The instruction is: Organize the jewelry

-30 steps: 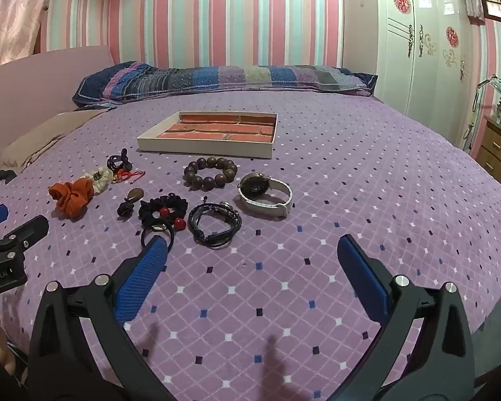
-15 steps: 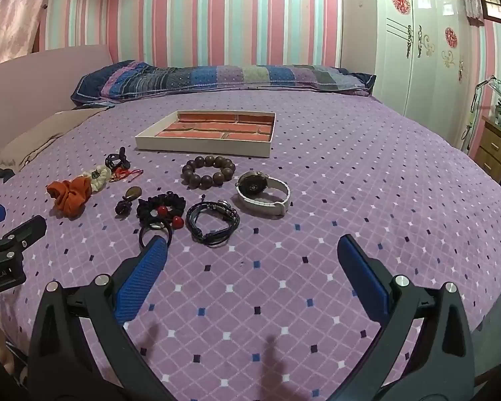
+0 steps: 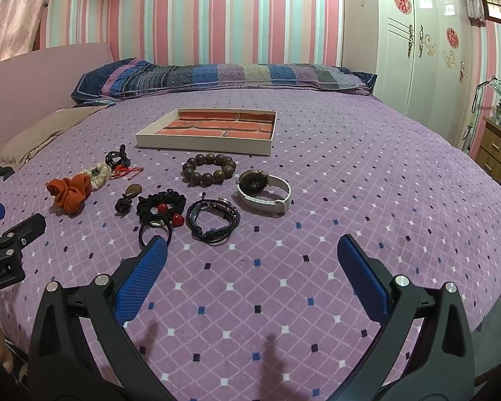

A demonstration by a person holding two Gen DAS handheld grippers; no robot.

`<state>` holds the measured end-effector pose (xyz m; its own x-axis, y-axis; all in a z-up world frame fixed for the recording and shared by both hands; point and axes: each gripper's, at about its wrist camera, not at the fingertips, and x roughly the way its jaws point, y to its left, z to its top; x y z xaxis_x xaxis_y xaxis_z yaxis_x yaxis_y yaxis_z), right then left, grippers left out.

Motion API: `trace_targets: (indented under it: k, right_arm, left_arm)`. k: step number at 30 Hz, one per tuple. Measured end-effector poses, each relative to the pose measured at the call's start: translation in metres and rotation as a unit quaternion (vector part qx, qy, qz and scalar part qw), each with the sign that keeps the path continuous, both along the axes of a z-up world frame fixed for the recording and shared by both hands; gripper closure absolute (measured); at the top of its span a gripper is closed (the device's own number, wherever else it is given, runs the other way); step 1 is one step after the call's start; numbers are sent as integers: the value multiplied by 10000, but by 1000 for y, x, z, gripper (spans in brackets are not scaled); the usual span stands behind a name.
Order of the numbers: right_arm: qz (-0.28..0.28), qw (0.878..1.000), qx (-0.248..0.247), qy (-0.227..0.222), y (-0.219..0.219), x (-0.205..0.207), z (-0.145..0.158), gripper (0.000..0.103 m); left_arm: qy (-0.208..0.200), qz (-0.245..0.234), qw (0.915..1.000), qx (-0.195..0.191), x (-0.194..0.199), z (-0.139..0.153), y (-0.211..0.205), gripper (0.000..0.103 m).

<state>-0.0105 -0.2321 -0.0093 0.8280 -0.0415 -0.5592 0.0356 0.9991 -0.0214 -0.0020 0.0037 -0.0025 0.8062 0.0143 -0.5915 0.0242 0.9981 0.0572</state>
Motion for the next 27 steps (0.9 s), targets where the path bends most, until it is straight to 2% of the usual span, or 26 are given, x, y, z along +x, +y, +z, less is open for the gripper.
trace_targets:
  k: [27]
  right_arm:
    - [-20,10000,29,22,-3,1,-1,4]
  left_arm:
    - [-7,1,10000,4,0,0,-1,4]
